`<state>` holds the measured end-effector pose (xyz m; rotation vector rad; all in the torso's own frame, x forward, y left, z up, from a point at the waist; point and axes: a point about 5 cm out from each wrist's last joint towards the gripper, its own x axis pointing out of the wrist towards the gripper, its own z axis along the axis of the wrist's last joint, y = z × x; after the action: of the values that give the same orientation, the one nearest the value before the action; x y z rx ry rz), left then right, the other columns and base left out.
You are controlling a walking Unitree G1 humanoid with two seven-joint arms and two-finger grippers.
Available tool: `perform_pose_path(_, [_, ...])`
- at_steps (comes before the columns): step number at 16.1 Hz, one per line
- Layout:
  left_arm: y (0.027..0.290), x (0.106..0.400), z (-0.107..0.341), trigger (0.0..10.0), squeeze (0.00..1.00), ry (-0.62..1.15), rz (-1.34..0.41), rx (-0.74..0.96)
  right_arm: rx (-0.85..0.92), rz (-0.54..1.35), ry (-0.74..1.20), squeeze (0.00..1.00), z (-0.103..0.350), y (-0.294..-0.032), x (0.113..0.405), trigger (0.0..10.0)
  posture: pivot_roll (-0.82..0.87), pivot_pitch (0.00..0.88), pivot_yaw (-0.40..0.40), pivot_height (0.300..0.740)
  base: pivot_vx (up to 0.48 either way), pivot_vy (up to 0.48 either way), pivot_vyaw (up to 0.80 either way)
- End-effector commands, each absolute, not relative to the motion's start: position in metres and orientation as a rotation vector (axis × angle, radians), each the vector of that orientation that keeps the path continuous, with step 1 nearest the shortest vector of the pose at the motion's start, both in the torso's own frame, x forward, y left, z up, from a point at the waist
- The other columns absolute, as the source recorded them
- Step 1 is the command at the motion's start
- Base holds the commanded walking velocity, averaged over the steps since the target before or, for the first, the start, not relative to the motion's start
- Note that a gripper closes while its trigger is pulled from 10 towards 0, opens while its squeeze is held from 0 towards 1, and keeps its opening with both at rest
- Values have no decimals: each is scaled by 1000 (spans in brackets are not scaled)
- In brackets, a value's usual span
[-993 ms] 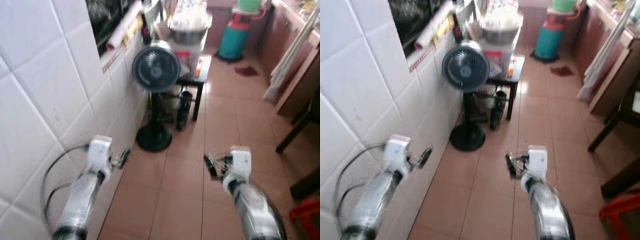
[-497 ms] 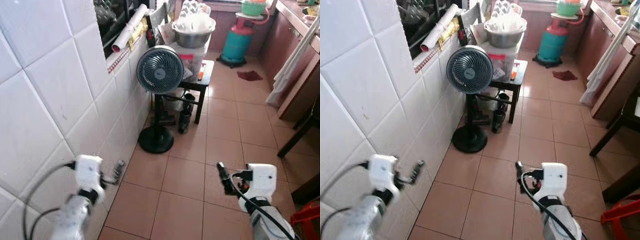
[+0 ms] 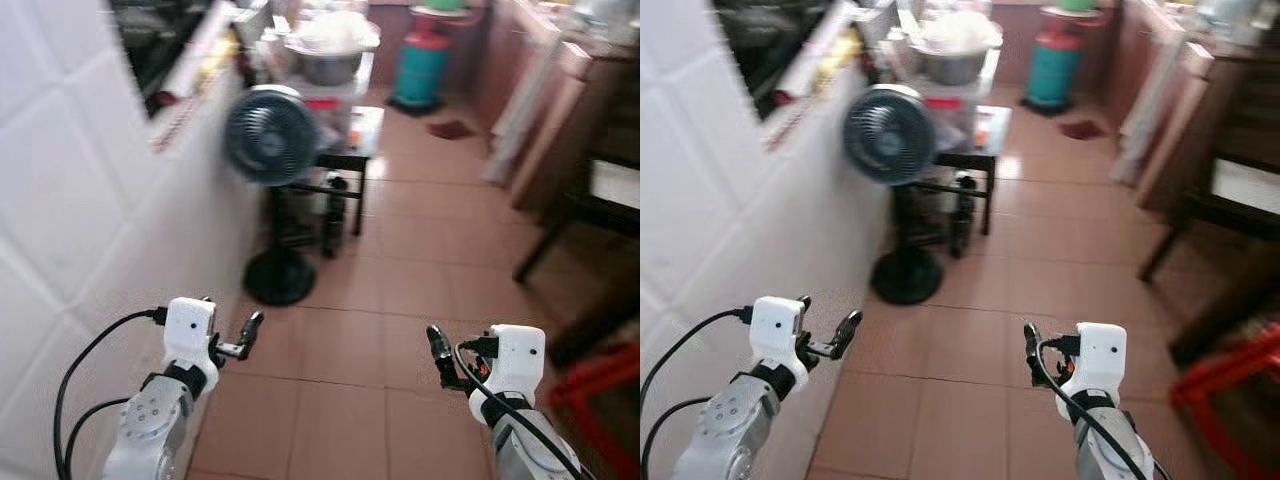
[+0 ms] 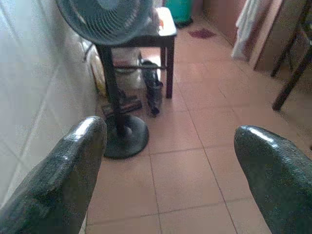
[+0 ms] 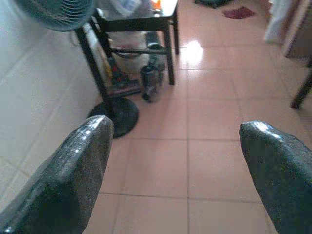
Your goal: Setting the table
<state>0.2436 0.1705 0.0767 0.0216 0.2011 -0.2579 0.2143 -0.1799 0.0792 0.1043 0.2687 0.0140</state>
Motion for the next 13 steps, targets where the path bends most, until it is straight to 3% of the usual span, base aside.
perform_pose_path(1, [177,248,78,10000,0,202,-235,39,100,28,248,0,87,-177,215,10000,37,0,17,740,0,0,-763])
perform_pose_path(4, [185,268,88,10000,0,179,-217,-31,86,30,241,0,91,-179,216,10000,25,0,18,740,0,0,-767])
perform_pose_path(9, [167,267,100,10000,0,86,-290,-69,128,-31,221,0,94,-183,218,10000,28,0,23,740,0,0,-774])
perform_pose_path(13, [171,264,93,10000,0,75,-253,-70,90,-9,215,0,98,-182,218,10000,19,0,19,740,0,0,-763])
